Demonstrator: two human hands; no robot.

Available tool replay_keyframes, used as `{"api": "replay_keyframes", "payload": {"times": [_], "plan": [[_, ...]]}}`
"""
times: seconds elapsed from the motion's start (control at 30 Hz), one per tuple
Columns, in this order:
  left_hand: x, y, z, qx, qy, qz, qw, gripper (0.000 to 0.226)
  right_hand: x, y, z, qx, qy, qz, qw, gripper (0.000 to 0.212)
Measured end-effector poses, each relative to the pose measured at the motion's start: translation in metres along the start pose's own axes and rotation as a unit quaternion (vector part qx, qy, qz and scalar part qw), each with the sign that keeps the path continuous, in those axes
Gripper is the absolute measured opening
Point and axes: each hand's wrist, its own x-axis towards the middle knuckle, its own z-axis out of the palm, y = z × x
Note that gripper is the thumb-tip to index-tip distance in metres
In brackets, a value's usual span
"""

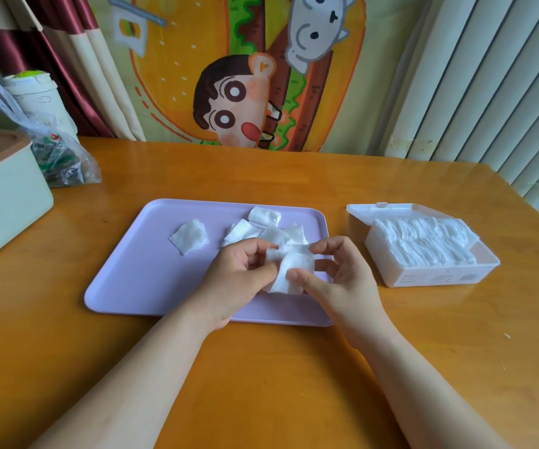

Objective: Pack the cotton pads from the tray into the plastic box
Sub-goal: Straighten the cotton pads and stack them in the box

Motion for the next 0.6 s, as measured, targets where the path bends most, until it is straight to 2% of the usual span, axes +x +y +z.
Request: {"api": "replay_keyframes", "payload": {"times": [0.1,0.23,0.33,0.4,0.5,0.53,0.6], "plan": [[-0.001,0.000,0.000,0.025,-0.008,0.006,1.000,0.012,-0.002,-0.003,0.000,-0.052,-0.043,-0.085,0.994,0.052],[-0.002,0.002,0.001,0.055,-0.023,0.009,0.998,0.021,-0.003,-0.002,-0.002,-0.121,-0.093,-0.125,0.980,0.031],[-0.002,0.001,0.001,0.057,-0.011,0.010,0.998,0.009,-0.006,-0.003,0.001,-0.110,-0.064,-0.107,0.986,0.017],[0.000,0.002,-0.002,0.066,0.012,0.005,0.998,0.009,-0.007,-0.009,0.000,-0.072,-0.036,-0.100,0.992,0.016],[-0.001,0.003,-0.012,0.157,0.029,-0.012,0.987,0.002,-0.006,-0.018,-0.005,0.016,0.013,-0.041,0.999,0.015],[-0.002,0.003,-0.013,0.194,0.049,-0.004,0.980,0.006,-0.006,-0.021,-0.006,0.058,0.025,-0.010,0.998,0.015],[-0.005,0.003,-0.013,0.251,0.133,0.068,0.956,0.018,-0.006,-0.023,-0.007,0.114,0.032,0.043,0.992,0.016]]}}
